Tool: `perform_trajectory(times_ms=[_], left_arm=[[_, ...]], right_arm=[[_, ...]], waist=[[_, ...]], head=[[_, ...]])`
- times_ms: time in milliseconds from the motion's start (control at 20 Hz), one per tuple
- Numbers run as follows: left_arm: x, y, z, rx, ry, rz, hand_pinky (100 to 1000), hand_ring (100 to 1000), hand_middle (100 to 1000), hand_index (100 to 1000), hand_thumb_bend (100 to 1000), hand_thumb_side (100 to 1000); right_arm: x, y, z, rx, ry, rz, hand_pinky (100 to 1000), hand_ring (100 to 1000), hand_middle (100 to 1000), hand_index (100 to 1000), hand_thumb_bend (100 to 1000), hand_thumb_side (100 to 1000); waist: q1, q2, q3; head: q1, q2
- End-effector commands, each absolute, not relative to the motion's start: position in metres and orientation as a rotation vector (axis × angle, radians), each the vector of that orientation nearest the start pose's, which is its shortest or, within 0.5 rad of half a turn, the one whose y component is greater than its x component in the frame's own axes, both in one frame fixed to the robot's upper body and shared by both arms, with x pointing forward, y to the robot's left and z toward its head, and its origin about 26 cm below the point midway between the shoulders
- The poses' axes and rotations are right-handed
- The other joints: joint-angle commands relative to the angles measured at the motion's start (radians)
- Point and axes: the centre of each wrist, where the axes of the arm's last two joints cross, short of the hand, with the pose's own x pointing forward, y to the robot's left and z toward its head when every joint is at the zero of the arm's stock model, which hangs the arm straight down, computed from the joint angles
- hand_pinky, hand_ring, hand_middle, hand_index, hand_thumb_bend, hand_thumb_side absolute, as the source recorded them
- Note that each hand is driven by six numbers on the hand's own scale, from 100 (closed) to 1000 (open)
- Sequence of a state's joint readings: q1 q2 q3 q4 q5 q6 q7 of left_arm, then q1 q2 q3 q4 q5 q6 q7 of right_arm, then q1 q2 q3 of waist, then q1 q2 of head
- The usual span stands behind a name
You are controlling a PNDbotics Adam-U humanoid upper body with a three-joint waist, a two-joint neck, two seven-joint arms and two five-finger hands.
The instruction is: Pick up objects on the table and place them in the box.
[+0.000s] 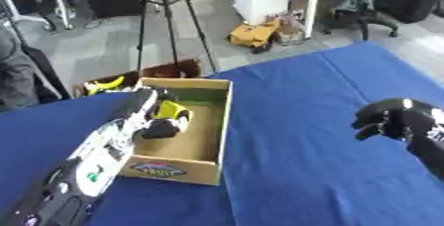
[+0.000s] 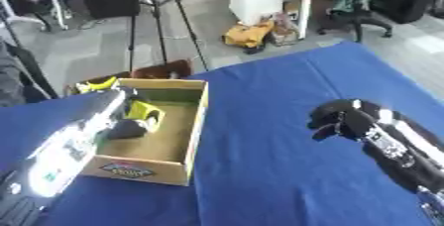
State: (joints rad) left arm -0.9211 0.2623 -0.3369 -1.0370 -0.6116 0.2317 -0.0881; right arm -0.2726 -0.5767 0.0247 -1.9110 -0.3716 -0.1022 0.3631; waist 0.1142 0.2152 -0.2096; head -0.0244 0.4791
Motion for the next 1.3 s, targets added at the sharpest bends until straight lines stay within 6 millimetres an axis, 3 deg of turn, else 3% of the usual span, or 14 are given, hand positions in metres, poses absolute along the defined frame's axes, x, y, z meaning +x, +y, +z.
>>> perform_trajectory(times_ms=[50,250,300,350,450,550,700,900,1000,1300], left_arm=[[0.466,0.165,0.166,0.756,-1.553,-1.079,507,559,576,757,100,339],[0.467,0.167,0.163,0.767,-1.539,-1.09,507,559,576,757,100,339],[0.467,0.167,0.163,0.769,-1.54,-1.091,644,682,680,811,521,670],[0.467,0.168,0.171,0.787,-1.567,-1.083,658,698,694,814,597,704],[0.465,0.172,0.184,0.827,-1.644,-1.059,663,712,702,816,638,737],[0.461,0.177,0.194,0.845,-1.728,-1.024,670,730,716,827,559,817],[0.451,0.184,0.202,0.831,-1.858,-0.965,678,758,750,852,343,944],[0.435,0.187,0.194,0.763,-1.99,-0.897,639,746,748,853,218,1000],[0.423,0.174,0.18,0.678,-2.053,-0.881,613,724,724,833,163,1000],[0.371,0.122,0.136,0.292,-2.163,-0.957,583,692,694,803,121,1000]], right_arm=[[0.306,-0.305,0.206,0.239,-2.136,0.802,685,743,717,794,100,745],[0.306,-0.306,0.206,0.238,-2.135,0.8,685,743,717,794,100,745],[0.306,-0.306,0.206,0.238,-2.135,0.8,686,743,718,793,100,746],[0.306,-0.306,0.205,0.24,-2.134,0.796,686,743,718,794,100,746],[0.307,-0.307,0.204,0.239,-2.131,0.789,686,743,718,793,100,747],[0.306,-0.308,0.203,0.235,-2.126,0.782,686,744,718,793,100,749],[0.307,-0.308,0.202,0.234,-2.122,0.775,686,744,718,791,100,747],[0.307,-0.308,0.203,0.241,-2.123,0.773,686,744,718,790,100,745],[0.308,-0.308,0.203,0.244,-2.123,0.775,686,743,718,788,100,741],[0.308,-0.299,0.207,0.272,-2.12,0.858,687,743,713,775,100,722]], waist=[[-0.008,-0.014,0.001],[-0.008,-0.014,0.002],[-0.009,-0.014,0.003],[-0.011,-0.015,0.012],[-0.013,-0.015,0.025],[-0.014,-0.016,0.04],[-0.015,-0.018,0.062],[-0.02,-0.018,0.094],[-0.023,-0.018,0.114],[-0.029,-0.012,0.168]], head=[[0.0,-0.004],[-0.002,-0.004],[-0.002,-0.003],[-0.003,-0.001],[-0.008,0.003],[-0.012,0.009],[-0.018,0.015],[-0.034,0.021],[-0.036,0.023],[-0.045,0.023]])
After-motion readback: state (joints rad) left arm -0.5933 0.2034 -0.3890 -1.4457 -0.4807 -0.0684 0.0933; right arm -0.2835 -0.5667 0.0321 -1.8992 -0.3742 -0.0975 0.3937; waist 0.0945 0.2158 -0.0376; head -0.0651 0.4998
